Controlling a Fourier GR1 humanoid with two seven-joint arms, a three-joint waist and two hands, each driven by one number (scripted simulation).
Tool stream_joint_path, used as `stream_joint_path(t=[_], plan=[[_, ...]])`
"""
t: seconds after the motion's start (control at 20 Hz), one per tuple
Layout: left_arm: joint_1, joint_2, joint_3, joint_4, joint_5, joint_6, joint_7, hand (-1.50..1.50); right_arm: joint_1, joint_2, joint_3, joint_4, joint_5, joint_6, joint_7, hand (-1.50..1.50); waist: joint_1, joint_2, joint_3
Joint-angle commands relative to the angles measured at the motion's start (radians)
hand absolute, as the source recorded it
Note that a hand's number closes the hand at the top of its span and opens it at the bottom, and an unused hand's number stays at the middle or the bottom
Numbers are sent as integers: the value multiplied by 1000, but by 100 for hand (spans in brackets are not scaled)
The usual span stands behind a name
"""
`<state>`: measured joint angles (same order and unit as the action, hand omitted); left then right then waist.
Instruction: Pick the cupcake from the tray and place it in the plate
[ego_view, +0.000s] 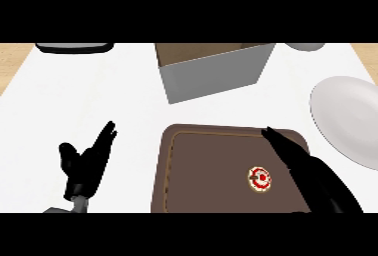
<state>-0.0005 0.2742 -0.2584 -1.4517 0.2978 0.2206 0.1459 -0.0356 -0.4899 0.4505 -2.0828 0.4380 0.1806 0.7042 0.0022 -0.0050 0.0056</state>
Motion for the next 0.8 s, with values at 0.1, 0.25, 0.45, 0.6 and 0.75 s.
stream_joint_path(t=[0.1, 0.25, 0.45, 0.6, 0.75], plan=[[-19, 6, 18, -23, 0, -33, 92, 0, -31, 0, -54, 117, 61, 46, -57, -150, -1, 5, -5], [-18, -73, -1, 83, -41, -16, 11, 0, -7, 54, 19, 94, 161, 27, -6, -150, -5, 5, -6], [-44, -72, 36, 72, -49, -30, 42, 0, 40, 79, 22, 105, 202, 38, -29, -150, -6, 5, -6], [28, -54, 30, -2, -59, -50, 43, 0, -53, 158, 8, 288, 224, 7, -93, -150, 3, 6, -5], [3, -59, 75, 48, -74, -66, 27, 0, -44, 158, -26, 202, 206, 104, -47, -150, -2, 5, -6]])
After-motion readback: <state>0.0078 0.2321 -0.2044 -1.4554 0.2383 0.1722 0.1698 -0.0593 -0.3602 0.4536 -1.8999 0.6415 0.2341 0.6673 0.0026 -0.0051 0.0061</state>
